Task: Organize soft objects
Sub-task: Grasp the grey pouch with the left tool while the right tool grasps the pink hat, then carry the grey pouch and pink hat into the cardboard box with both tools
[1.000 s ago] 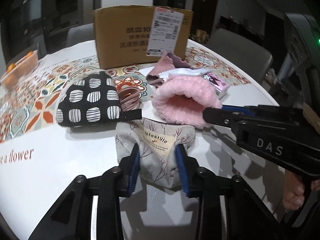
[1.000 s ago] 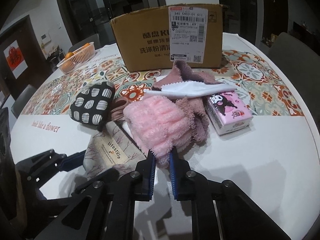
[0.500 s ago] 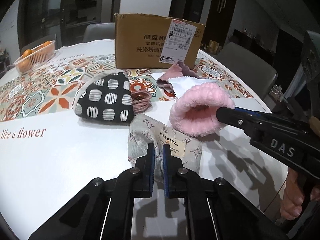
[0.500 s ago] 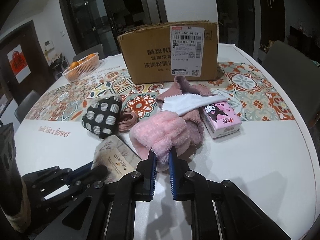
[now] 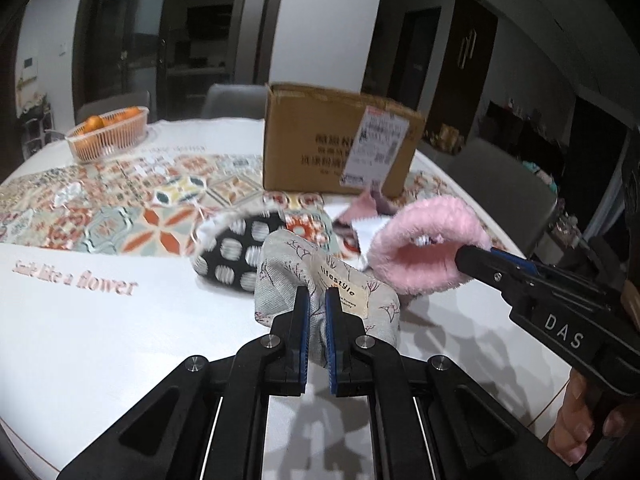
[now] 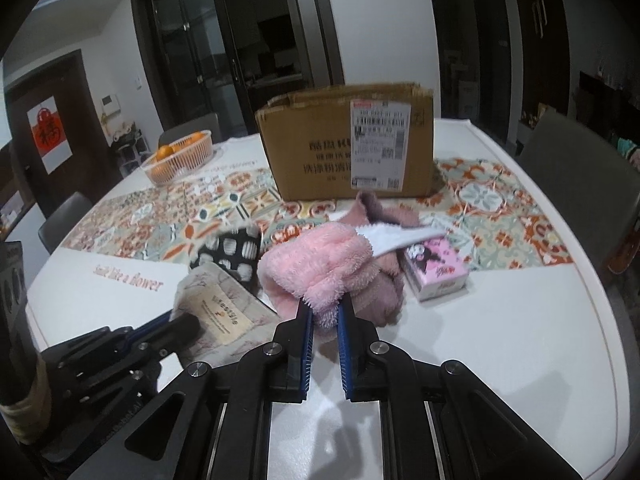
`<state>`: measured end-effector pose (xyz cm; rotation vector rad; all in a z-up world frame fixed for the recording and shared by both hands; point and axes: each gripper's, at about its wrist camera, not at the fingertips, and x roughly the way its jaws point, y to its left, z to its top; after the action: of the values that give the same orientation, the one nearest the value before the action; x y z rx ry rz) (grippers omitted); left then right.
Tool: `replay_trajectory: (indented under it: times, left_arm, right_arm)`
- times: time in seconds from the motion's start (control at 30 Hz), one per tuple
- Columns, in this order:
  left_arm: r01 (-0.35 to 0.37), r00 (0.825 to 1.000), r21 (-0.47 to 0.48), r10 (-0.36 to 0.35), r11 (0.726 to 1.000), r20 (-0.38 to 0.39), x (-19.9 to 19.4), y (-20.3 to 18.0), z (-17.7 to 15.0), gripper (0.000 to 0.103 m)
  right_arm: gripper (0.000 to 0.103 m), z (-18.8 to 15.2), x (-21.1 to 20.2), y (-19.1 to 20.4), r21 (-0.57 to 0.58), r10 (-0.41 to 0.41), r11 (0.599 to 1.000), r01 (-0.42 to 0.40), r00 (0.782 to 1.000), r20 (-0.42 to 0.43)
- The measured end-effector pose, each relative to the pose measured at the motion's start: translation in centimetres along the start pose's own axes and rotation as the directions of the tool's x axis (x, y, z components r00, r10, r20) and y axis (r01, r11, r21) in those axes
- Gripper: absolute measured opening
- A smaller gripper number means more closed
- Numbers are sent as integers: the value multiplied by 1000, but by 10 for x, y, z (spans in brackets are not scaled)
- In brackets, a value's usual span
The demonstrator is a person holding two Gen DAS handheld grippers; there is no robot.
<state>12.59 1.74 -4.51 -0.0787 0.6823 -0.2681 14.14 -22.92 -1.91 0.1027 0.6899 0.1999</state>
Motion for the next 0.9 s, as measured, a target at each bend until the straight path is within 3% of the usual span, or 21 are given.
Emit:
replay_trajectory:
  times: [0.37,0.9]
  left_arm:
    - [-31,989,9,30,999,146,-30,-5,32,9]
    - [-46,945,36,32,998,325,-40,-15,97,9]
  right_arm:
    - [13,24,-23,-2,-2,-33,999,34,993,110]
    - [13,76,-36,-10,36,-56,998,48,965,257]
